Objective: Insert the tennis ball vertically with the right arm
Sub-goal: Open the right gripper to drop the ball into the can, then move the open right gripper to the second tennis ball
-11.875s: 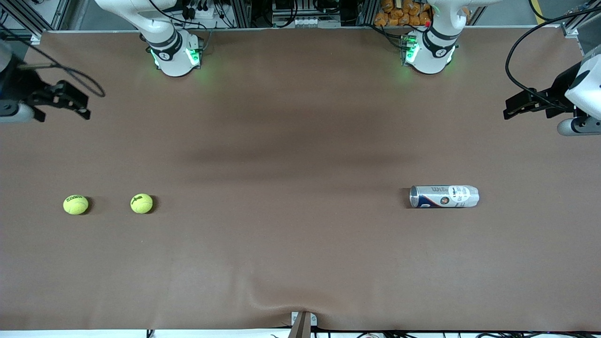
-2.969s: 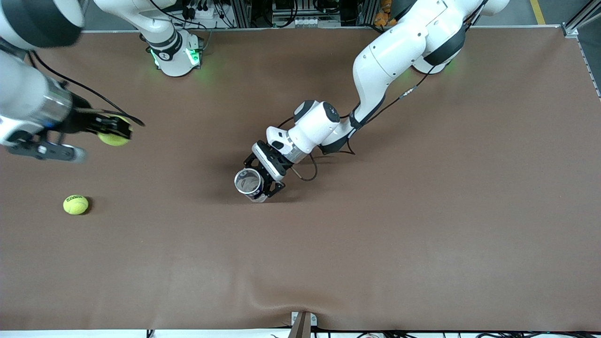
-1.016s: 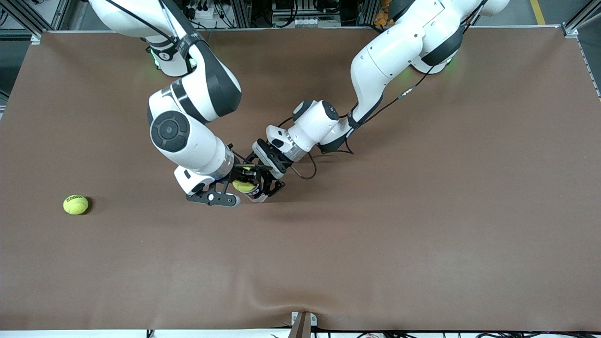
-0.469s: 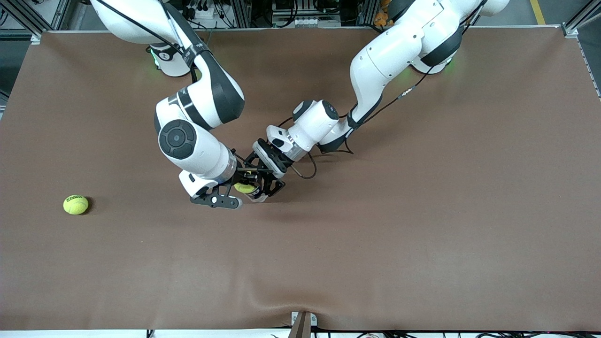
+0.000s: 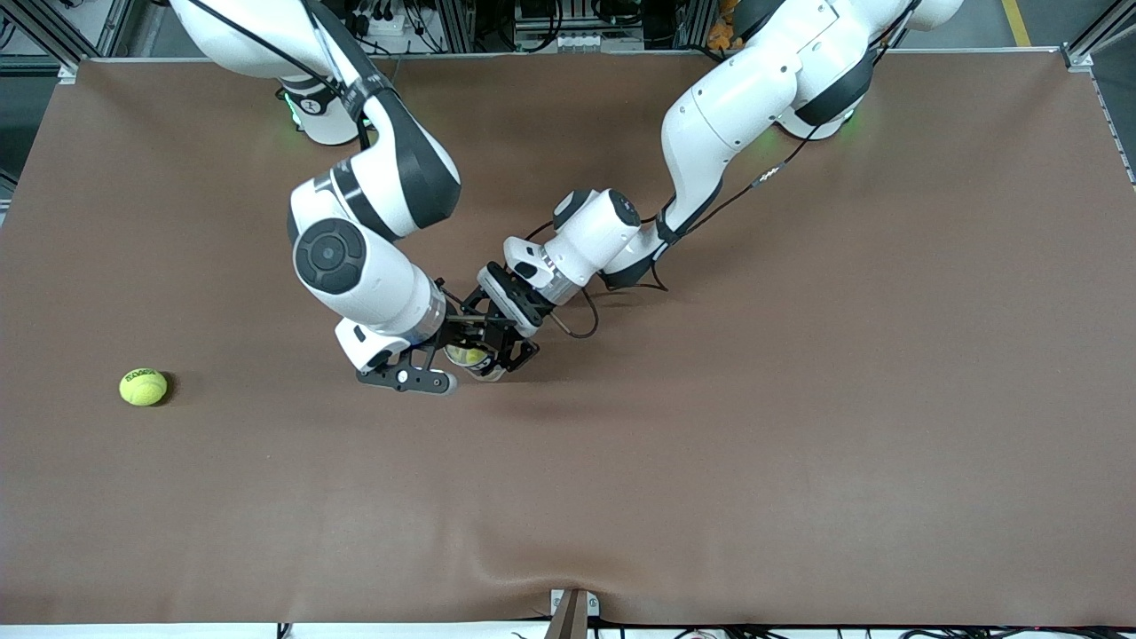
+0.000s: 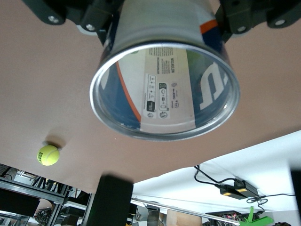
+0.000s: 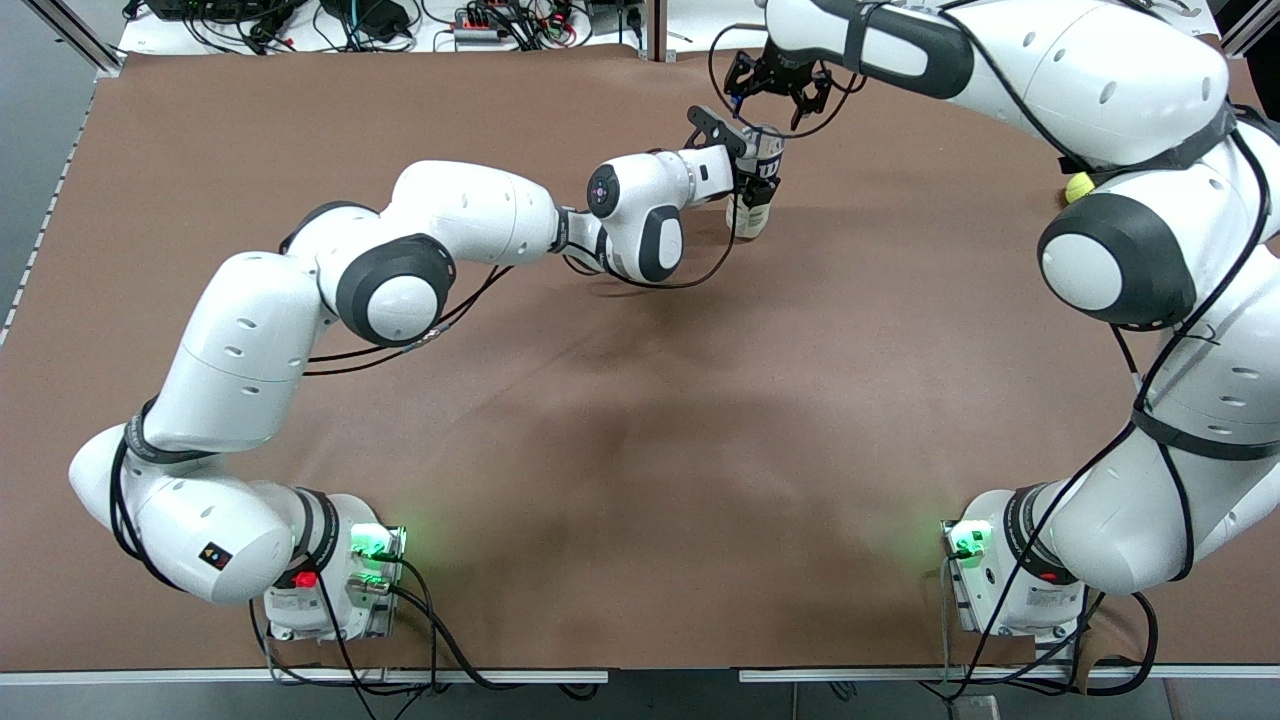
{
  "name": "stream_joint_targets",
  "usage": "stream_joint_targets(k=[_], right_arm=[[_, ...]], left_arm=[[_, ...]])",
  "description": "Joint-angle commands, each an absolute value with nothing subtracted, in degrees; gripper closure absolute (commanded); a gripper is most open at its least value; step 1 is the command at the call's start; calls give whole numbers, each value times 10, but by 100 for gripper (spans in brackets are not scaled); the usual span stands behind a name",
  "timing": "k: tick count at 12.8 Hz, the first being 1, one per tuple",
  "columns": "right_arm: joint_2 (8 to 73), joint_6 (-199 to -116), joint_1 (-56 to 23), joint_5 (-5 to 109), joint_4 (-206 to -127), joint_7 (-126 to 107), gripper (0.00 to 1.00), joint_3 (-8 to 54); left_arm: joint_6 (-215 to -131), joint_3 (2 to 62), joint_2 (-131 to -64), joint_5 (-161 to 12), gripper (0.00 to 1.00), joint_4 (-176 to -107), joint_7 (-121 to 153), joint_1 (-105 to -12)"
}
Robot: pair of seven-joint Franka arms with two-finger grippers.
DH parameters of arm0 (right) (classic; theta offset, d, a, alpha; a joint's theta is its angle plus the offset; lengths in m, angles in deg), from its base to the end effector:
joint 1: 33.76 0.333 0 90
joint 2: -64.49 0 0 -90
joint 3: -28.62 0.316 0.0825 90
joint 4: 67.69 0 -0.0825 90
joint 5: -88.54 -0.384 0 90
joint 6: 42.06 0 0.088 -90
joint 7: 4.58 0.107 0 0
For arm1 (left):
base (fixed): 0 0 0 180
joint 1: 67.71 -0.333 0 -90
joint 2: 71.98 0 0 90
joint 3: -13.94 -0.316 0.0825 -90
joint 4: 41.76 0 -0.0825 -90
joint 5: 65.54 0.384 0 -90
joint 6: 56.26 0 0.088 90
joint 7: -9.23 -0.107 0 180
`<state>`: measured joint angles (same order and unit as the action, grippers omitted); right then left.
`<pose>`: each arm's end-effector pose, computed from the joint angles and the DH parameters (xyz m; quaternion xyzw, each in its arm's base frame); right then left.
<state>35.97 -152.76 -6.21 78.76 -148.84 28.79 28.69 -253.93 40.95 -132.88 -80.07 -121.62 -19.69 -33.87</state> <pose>0.6175 0.3362 0.4152 -0.9936 0.0794 0.0330 0.0737 0.5008 -0.5779 0.2184 0.7934 -0.3455 0.4202 0.2729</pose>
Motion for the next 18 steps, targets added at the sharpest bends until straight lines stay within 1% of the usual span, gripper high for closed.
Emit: stream_joint_targets(k=[1, 2, 6, 7, 9, 12, 14, 18], right_arm=[[420, -1435, -104, 781, -1493, 254, 0, 289], [436, -1407, -128, 782, -1498, 224, 0, 287], [461, -1292, -235, 795, -1499, 91, 0, 285], [461, -1278, -265, 821, -1500, 27, 0, 285], [461, -1283, -315, 896, -1509, -80, 0, 285], [459, -1331, -376, 952, -1528, -175, 0, 284], [458, -1426, -414, 982, -1577, -225, 0, 284], [452, -1609, -477, 999, -1679, -276, 0, 284]], left_arm=[[-2546, 405, -1339, -811, 18, -1202, -192, -328], [-2546, 405, -1339, -811, 18, -1202, -192, -328], [-2546, 405, -1339, -811, 18, -1202, -192, -328], [-2546, 405, -1338, -811, 18, -1202, -192, -328], [-2546, 405, -1338, -811, 18, -1202, -192, -328], [-2546, 405, -1338, -811, 18, -1202, -192, -328], [-2546, 405, -1338, -811, 18, -1202, -192, -328], [-2546, 406, -1338, -811, 18, -1202, -192, -328]])
